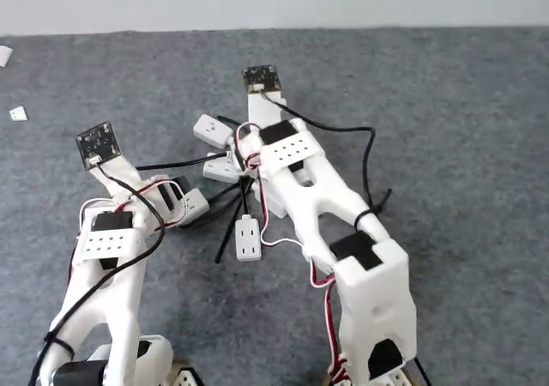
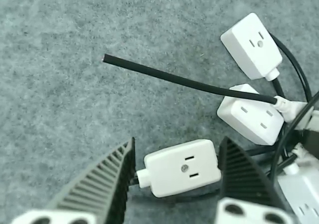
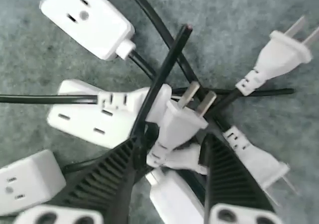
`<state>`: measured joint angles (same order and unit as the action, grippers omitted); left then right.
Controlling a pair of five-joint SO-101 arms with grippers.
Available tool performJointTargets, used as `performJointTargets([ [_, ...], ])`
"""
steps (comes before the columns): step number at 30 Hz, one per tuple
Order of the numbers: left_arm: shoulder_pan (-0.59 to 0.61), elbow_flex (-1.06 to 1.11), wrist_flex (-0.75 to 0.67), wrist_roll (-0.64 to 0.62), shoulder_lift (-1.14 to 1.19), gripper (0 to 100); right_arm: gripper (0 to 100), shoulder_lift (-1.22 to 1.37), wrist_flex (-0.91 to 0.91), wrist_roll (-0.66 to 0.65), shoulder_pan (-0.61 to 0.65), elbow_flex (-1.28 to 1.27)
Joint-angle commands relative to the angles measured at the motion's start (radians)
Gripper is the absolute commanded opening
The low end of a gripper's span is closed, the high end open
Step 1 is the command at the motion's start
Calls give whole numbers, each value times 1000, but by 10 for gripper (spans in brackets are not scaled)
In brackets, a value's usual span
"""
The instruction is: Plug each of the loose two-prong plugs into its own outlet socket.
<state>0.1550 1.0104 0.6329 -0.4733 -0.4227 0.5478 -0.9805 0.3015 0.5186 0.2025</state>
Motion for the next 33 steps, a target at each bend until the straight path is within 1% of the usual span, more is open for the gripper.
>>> performJointTargets([
  [1, -8, -10, -29, 12, -29, 250, 194, 25, -2, 14, 21, 63],
  [10, -8, -10, -29, 12, -29, 250, 187, 153, -81, 12, 19, 252],
  [12, -8, -10, -29, 12, -29, 250, 139, 174, -101, 12, 19, 287],
  [15, -8, -8, -28, 12, -29, 250, 13, 200, -131, 12, 7, 328],
  [16, -8, -8, -28, 12, -29, 250, 6, 208, -145, 12, 4, 344],
  [18, -8, -8, -28, 12, -29, 250, 22, 216, -182, 12, -5, 371],
  [21, -8, -8, -28, 12, -29, 250, 10, 209, -229, 12, -18, 400],
  [26, -9, -10, -29, 12, -29, 250, 9, 110, -338, -6, -15, 436],
  [31, -9, -10, -29, 12, -29, 250, 9, -84, -473, -52, -19, 437],
  [33, -9, -10, -29, 12, -29, 250, 9, -162, -513, -71, -44, 437],
])
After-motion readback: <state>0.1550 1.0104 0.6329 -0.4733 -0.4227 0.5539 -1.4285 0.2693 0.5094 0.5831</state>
